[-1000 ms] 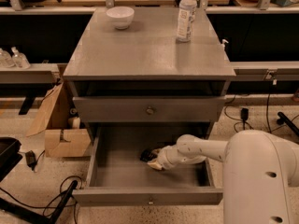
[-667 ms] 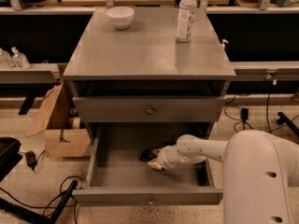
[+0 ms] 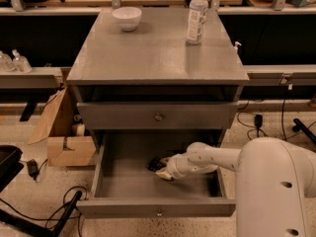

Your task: Pick rxbar chocolate from middle drawer and place on counter

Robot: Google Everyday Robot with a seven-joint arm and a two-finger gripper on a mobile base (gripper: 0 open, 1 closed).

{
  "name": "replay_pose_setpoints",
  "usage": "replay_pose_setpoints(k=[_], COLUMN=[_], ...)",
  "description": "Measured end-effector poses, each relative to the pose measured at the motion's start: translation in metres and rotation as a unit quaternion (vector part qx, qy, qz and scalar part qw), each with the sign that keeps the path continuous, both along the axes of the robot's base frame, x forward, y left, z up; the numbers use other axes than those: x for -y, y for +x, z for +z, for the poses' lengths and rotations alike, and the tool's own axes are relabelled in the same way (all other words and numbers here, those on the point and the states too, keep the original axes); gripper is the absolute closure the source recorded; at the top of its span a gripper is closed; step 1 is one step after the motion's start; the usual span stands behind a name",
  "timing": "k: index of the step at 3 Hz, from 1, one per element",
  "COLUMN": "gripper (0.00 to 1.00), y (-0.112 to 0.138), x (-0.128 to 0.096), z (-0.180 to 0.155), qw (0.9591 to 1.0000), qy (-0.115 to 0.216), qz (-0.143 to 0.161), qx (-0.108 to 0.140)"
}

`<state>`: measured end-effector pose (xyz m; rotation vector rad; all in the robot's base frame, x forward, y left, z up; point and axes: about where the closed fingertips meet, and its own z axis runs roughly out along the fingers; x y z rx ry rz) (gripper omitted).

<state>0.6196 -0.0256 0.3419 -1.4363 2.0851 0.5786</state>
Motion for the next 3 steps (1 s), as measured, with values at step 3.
replay_pose_setpoints(k=[3], gripper=[0.00], y=[-0.0001], x=[-0.0002], z=[-0.0001], qw=[1.0000], qy=[0.000], qz=[0.000], qx=[0.000])
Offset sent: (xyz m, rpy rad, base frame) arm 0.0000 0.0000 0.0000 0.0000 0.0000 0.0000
